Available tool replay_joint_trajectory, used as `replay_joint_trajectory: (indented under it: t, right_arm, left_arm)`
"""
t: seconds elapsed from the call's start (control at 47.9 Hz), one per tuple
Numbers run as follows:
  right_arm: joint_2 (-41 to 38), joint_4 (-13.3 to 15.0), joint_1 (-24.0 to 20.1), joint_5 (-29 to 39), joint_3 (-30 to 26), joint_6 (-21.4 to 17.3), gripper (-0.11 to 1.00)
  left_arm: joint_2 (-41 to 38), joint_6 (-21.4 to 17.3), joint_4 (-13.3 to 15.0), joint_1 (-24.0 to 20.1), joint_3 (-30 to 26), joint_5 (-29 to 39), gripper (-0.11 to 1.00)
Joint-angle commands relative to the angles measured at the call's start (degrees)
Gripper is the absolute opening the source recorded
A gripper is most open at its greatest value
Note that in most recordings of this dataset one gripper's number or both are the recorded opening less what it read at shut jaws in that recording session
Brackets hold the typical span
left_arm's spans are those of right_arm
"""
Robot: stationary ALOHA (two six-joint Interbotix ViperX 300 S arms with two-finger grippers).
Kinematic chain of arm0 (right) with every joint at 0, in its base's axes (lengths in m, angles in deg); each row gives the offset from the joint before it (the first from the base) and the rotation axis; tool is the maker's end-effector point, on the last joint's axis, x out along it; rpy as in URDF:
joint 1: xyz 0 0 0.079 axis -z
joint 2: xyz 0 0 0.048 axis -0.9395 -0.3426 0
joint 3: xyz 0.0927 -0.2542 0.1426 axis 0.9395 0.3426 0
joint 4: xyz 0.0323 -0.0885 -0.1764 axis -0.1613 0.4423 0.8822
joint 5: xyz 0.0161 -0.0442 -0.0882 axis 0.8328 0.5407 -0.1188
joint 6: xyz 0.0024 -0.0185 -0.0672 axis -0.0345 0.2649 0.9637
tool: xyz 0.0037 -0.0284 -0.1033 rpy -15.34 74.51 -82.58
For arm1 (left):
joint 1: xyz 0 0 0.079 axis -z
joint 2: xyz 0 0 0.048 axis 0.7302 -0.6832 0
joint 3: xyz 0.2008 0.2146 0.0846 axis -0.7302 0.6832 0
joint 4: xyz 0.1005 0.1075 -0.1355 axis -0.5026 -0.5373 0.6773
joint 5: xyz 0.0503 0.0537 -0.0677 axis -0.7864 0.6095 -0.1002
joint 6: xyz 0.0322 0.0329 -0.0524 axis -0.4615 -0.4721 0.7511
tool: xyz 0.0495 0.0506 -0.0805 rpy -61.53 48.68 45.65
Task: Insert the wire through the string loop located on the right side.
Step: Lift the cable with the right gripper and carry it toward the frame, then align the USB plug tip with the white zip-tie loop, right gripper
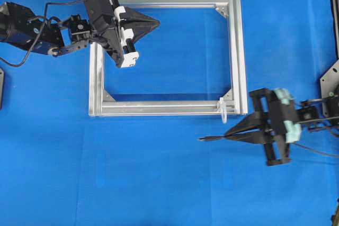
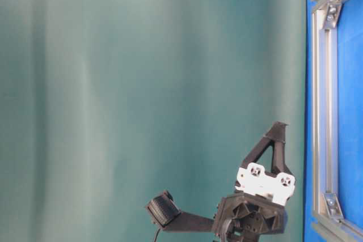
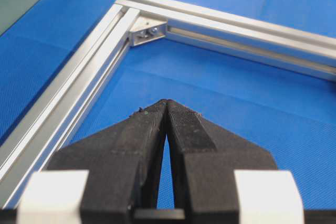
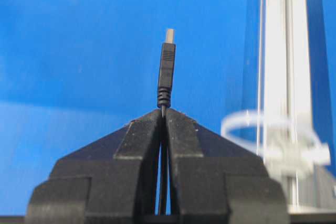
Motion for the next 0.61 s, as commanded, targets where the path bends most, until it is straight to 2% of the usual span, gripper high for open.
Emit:
replay_joint_trajectory:
  t: [0.0,0.313,0.585]
  right_arm:
    - [3.6,-0.4,-1.0,-0.4,2.2,0.1,-0.03]
    - [14.1,-0.4,-1.1,4.5,8.5,0.1,-0.03]
    - [16.2,-0.4,-0.9,5.1,10.4,0.3,-0.03]
  left_arm:
    - [1.8,0.0,-0.2,0.2,-0.8,-0.6,0.00]
    - [1.8,0.0,-0.2,0.2,-0.9,-0.6,0.00]
    - [1.8,0.0,-0.2,0.1,-1.0,-0.6,0.00]
